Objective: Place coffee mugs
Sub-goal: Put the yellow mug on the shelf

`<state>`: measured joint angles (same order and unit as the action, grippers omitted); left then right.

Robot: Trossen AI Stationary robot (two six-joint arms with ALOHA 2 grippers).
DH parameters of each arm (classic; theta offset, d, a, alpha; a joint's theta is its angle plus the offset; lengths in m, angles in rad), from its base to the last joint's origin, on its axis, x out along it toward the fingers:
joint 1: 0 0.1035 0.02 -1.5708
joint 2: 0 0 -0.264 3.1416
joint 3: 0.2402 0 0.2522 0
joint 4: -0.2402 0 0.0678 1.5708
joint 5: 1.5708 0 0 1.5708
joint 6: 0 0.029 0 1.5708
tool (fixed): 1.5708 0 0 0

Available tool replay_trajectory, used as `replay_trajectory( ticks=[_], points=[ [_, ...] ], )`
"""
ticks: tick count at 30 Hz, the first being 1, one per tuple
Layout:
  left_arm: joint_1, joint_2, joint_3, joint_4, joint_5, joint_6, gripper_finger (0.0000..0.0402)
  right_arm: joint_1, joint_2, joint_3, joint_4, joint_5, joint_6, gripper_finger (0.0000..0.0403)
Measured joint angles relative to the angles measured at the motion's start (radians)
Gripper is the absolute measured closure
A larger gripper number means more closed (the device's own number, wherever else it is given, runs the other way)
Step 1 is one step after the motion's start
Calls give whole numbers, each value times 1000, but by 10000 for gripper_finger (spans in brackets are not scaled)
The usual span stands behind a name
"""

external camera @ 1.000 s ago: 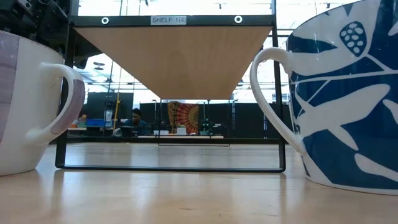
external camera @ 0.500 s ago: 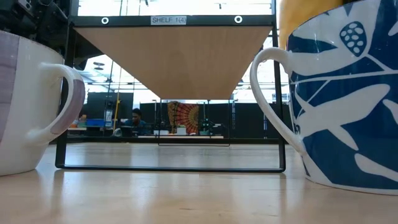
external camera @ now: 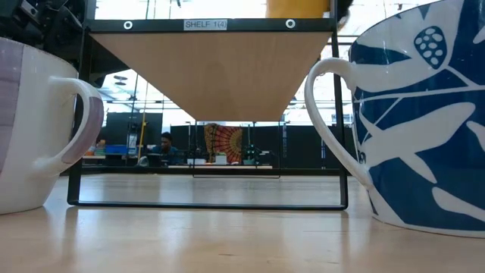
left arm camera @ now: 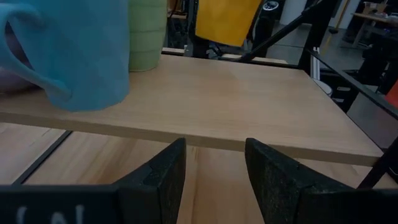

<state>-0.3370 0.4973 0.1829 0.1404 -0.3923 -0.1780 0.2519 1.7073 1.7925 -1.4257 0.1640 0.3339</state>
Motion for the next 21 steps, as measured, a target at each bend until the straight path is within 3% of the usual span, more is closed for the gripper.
replay_trajectory(
  ticks=[10, 21],
  points=[
    [0, 0, 0, -9, 0, -2, 230, -91, 138, 122, 33, -83, -30, 349],
    [0, 0, 0, -12, 0, -2, 230, -136, 141, 123, 37, -105, -73, 349]
  ],
)
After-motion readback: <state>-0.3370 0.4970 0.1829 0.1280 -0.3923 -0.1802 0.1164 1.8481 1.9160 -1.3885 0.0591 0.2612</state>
